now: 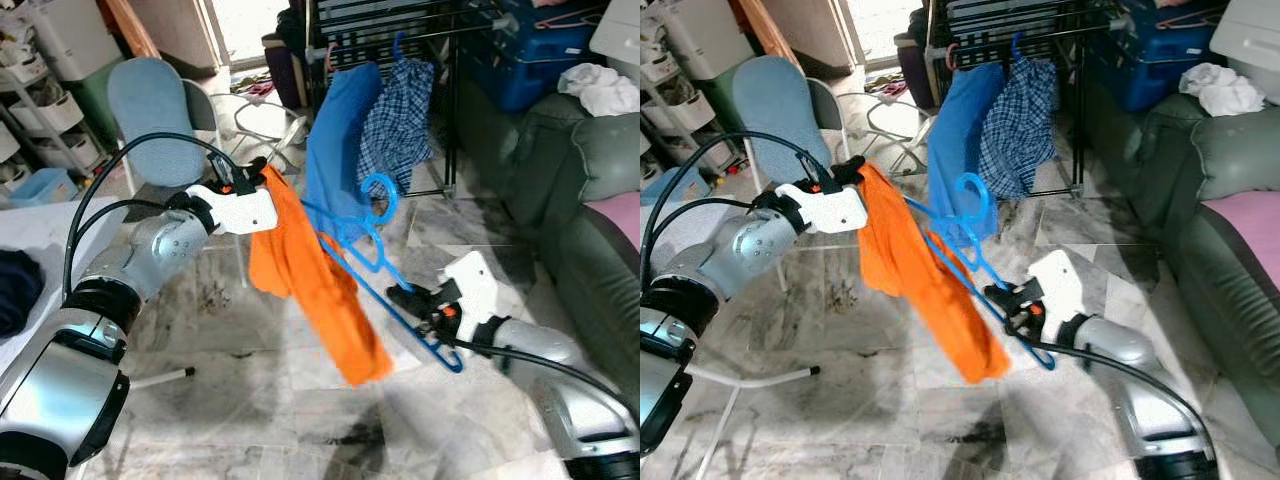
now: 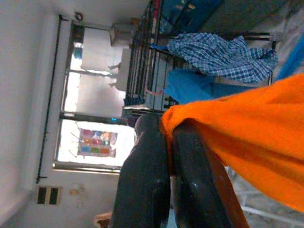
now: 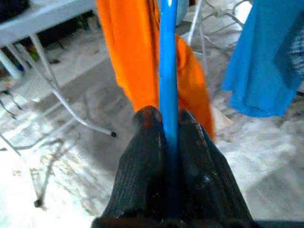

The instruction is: Hang hanger

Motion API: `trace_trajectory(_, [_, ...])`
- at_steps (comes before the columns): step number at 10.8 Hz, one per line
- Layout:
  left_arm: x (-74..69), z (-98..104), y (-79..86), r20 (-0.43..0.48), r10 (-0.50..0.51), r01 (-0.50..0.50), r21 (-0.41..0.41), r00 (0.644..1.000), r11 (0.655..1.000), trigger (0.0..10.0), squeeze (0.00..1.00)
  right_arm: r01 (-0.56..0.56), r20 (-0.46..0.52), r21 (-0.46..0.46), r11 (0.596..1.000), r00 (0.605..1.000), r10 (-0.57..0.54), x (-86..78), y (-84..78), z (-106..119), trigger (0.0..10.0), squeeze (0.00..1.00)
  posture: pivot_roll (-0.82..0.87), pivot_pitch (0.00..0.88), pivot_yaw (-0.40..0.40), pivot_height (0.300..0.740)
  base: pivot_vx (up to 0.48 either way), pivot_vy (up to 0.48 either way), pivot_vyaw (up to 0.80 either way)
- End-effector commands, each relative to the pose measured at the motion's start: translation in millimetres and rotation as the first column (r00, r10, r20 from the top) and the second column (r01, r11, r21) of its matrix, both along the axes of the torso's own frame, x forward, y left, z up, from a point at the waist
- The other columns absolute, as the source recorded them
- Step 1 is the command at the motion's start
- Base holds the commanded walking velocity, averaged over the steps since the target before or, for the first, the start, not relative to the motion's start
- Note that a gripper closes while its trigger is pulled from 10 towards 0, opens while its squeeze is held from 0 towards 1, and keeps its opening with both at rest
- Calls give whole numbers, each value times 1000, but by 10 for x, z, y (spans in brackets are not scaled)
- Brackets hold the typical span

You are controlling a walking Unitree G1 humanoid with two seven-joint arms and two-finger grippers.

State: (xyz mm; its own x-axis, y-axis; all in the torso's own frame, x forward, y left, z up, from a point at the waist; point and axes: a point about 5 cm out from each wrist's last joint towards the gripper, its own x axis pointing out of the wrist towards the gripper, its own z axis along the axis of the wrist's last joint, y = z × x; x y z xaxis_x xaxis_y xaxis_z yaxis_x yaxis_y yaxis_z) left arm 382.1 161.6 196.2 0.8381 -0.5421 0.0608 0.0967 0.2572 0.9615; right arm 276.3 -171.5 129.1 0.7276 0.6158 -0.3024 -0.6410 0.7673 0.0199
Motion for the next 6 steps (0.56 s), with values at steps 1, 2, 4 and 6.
trace_trajectory(1, [15,42,38,4,7,-7,14,1000,1000,10000,0,3,38,-7,1000,999,-3,42,-39,83,10000,0,-139,9,172,740,0,0,0])
trace_trajectory(2, [5,1,67,-5,11,-11,19,1000,1000,10000,0,-7,49,-60,998,999,10,34,-210,146,10000,0,-142,10,170,740,0,0,0])
trace_trajectory(4, [-14,-24,68,-10,-7,7,21,1000,1000,10000,0,-112,8,-124,986,994,113,-90,-449,229,10000,0,-146,15,171,740,0,0,0])
trace_trajectory(6, [-19,-47,34,-19,-22,23,19,1000,1000,10000,0,-207,-58,-147,967,978,200,-213,-570,275,10000,0,-148,18,174,740,0,0,0])
